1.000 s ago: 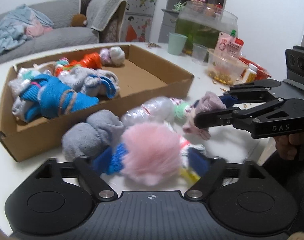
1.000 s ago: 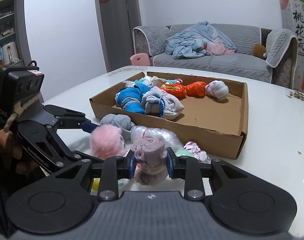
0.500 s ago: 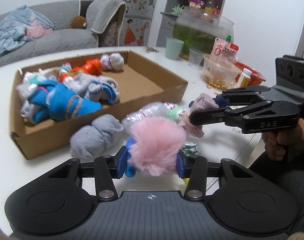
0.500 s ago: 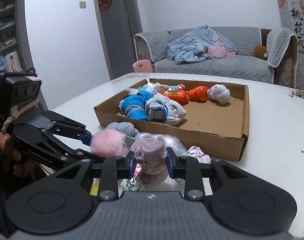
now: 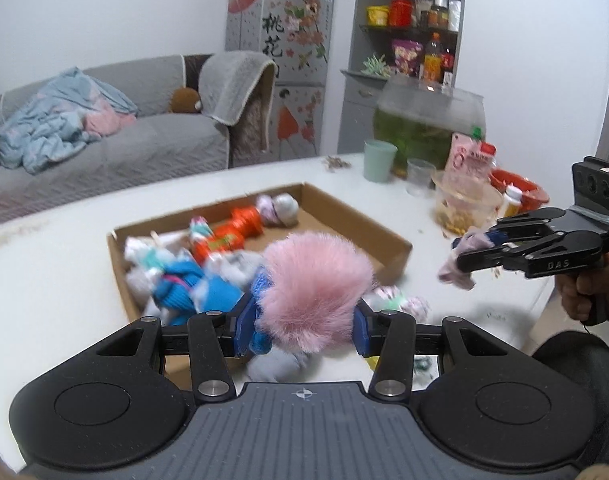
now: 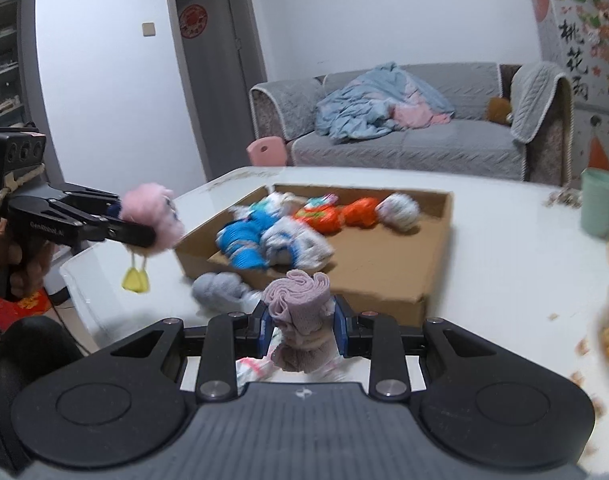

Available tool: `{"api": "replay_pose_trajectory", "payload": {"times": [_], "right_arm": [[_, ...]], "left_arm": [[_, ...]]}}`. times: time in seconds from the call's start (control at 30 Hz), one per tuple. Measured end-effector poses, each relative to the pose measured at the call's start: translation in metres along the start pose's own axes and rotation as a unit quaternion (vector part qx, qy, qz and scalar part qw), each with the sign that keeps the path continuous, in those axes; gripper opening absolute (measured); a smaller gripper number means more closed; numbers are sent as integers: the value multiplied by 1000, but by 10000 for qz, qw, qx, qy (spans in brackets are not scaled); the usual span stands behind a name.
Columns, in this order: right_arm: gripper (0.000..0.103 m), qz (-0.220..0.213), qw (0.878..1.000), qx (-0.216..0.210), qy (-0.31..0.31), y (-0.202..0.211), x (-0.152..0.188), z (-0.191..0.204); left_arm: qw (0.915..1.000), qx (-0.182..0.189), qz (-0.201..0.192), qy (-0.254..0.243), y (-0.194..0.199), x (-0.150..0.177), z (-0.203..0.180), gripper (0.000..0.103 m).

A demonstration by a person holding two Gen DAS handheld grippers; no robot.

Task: Organize objects
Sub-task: 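Grasp the pink fluffy pom-pom bundle with the left gripper while the right grasps the mauve sock roll, then carry both bundles into the cardboard box and open both grippers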

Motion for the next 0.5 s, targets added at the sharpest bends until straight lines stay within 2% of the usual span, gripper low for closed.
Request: {"api": "replay_pose_trajectory", "payload": {"times": [0.23,0.5], "right_arm": [[28,-150,9995,181,187,16,-32,-17],[28,-54,9983,282,507,2,-79,-29]], "left_arm": [[9997,-115,-107,-171,6,-28,4,54],[9984,-180,-146,-508,-13,-87,3,54]]}}
Point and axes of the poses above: each gripper's, at about its wrist camera, not at the fingertips, and y roughly against the way its jaws point, z to its left, x to its underside, the point moved 1 cm from there along -y, roughly the way its jaws point, and after that the axes turned 12 degrees about z, right-handed, at the moved point
